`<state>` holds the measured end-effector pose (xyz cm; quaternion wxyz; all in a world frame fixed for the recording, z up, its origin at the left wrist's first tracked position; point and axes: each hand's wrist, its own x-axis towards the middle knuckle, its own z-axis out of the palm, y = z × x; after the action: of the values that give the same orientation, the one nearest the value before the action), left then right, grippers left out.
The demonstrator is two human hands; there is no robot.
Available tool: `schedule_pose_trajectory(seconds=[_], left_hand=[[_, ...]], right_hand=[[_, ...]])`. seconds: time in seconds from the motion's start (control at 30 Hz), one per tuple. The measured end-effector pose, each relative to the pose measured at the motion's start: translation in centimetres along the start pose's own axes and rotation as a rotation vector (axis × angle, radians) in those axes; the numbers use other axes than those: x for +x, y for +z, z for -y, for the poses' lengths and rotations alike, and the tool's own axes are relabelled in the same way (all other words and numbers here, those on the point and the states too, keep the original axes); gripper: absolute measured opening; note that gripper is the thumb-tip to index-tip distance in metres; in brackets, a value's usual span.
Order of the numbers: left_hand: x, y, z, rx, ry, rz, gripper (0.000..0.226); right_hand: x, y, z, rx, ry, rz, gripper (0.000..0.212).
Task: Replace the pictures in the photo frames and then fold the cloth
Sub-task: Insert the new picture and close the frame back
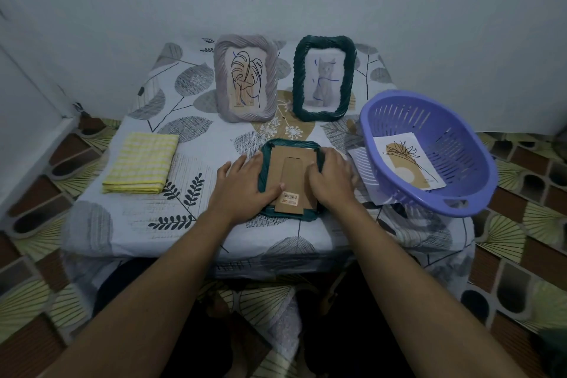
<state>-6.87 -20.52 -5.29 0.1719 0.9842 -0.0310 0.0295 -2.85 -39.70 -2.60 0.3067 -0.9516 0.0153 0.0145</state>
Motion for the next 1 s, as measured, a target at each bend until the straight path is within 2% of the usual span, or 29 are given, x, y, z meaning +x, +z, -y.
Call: schedule_pose_trajectory(seconds=[0.17, 0.3, 0.43, 0.5, 0.63, 0.77, 0.83, 0.93, 1.0], left_hand=[[0.0, 0.0, 0.0, -0.003, 0.001, 0.0, 0.095], [0.0, 0.1, 0.2, -0.051, 0.002, -0.003, 0.095], [-0.1, -0.1, 0.6, -0.174, 0.026, -0.094, 0.087], [-0.5, -0.4, 0.9, -0.268, 0.044, -0.133, 0.074], [-1.5, -1.4, 1.5, -0.368, 0.107, -0.14, 0.028], [-2.6, -2.3, 2.3, -0.377, 0.135, -0.042, 0.014], [-2.9, -2.8, 2.6, -0.373, 0.142, -0.004, 0.015], [-2.8, -3.1, 2.8, -0.315, 0.153, 0.035, 0.042], [-2.7, -3.0, 2.8, -0.264, 0.15, 0.009, 0.045]], right_hand=[[-2.0, 1.2, -0.7, -0.154, -0.147, 0.139, 0.057], [-2.3, 1.5, -1.0, -0.197, -0.165, 0.152, 0.056], [-2.4, 1.8, -1.0, -0.231, -0.174, 0.12, 0.057], [-2.6, 1.8, -1.0, -0.236, -0.173, 0.111, 0.057], [-2.7, 1.8, -1.0, -0.243, -0.181, 0.103, 0.057], [-2.8, 1.9, -0.8, -0.232, -0.179, 0.089, 0.055], [-2.8, 1.8, -0.8, -0.233, -0.178, 0.083, 0.055], [-2.8, 1.8, -0.8, -0.234, -0.173, 0.084, 0.055], [-2.8, 1.8, -0.7, -0.237, -0.17, 0.086, 0.055]])
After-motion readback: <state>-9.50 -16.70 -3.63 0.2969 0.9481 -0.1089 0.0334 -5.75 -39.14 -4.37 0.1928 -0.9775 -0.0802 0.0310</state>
